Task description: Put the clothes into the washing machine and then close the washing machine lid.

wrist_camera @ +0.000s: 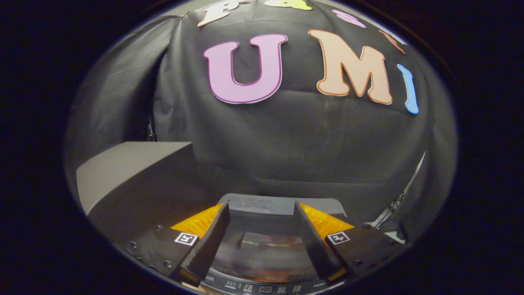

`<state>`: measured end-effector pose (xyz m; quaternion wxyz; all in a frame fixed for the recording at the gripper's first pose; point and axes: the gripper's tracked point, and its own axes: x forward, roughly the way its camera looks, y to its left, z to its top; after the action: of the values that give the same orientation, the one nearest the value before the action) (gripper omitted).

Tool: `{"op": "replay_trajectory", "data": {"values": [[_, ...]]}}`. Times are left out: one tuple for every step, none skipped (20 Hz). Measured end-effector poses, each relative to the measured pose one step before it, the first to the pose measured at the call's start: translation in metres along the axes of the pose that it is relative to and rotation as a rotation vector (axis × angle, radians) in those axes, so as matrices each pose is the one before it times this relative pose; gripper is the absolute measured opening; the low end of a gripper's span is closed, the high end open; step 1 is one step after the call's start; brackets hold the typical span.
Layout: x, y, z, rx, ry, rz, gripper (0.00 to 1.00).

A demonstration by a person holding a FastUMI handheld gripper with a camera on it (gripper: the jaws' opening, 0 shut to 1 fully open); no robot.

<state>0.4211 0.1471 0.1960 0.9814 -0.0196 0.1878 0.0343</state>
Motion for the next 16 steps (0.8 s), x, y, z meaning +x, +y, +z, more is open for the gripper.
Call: {"op": "replay_trajectory", "data": {"values": [[-0.00099, -0.00037, -0.00237, 0.00647, 0.00221, 0.00452, 0.98], [-0.00773, 0.00266, -0.00757, 0.00611, 0.00173, 0.00388, 0.99], [-0.00416, 0.00212, -0.00176, 0.00399, -0.00042, 0.00125, 0.99], [-0.00163, 0.00082, 0.00141, 0.00065, -0.00116, 0.0013, 0.99], [-0.00099, 0.00006, 0.00089, -0.00078, -0.0039, -0.00169, 0.99], [-0.00174, 0.0, 0.00037, -0.00118, -0.005, 0.00198, 0.99], [-0.00273, 0.00068, 0.00211, -0.00052, -0.01441, 0.00498, 0.99], [-0.00483, 0.00084, 0.0019, -0.00017, -0.02627, 0.01027, 0.99], [-0.00508, -0.00032, 0.00378, 0.00101, -0.02999, 0.00869, 0.99], [-0.00569, -0.00039, 0.00257, 0.00229, -0.03055, 0.00432, 0.99], [-0.0064, -0.0025, 0.00186, 0.00239, -0.02936, 0.00028, 0.99], [-0.00661, -0.00177, 0.00044, 0.00104, -0.02986, 0.00067, 0.99], [-0.00716, -0.0019, 0.00276, -0.002, -0.03211, 0.00062, 0.99], [-0.00874, -0.00102, 0.00149, -0.00588, -0.03406, 0.00408, 0.99], [-0.00968, -0.00079, 0.00331, -0.0069, -0.03356, 0.00761, 0.98], [-0.01291, -0.00219, 0.00428, -0.00693, -0.03869, 0.00566, 0.98]]}}
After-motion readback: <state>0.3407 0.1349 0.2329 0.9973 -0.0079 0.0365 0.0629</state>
